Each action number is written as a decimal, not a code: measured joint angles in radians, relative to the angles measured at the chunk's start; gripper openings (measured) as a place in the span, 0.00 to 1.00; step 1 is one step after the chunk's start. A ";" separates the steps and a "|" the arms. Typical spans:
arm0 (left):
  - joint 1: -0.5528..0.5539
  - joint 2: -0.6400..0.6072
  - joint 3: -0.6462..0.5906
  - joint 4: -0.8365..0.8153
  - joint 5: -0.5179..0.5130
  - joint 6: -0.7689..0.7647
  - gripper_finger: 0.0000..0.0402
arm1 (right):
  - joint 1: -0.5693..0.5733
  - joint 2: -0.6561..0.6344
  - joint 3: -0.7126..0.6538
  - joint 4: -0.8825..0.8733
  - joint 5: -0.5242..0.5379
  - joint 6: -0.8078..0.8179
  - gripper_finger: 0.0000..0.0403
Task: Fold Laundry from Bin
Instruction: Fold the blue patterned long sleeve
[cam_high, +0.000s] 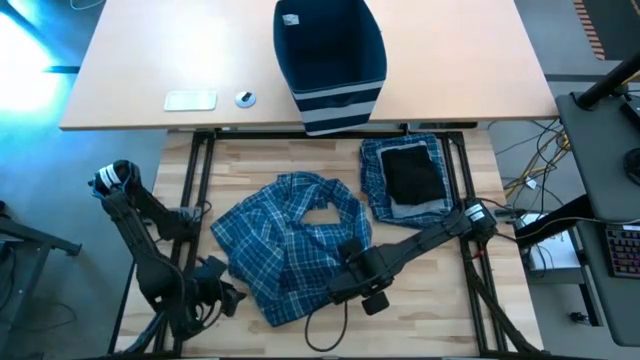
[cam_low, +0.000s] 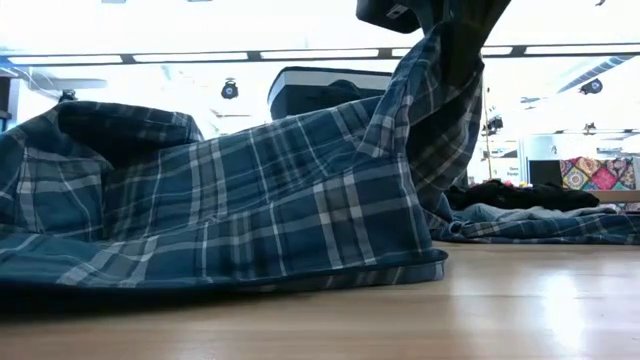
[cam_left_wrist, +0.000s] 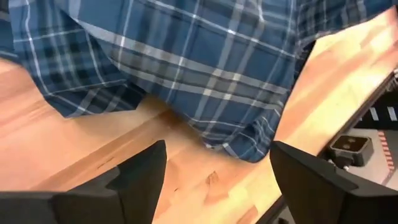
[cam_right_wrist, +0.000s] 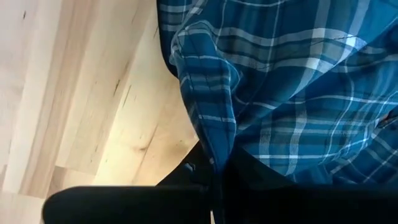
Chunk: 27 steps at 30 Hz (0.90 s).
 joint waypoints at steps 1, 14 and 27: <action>0.005 0.007 0.000 0.001 -0.001 -0.008 0.68 | 0.000 0.000 0.000 0.000 0.000 -0.001 0.02; 0.071 0.051 0.108 -0.037 -0.151 -0.062 0.68 | -0.005 0.000 -0.005 0.041 0.031 0.015 0.02; 0.321 0.549 0.634 -0.480 0.029 0.254 0.68 | -0.005 0.000 -0.025 0.085 0.053 0.028 0.02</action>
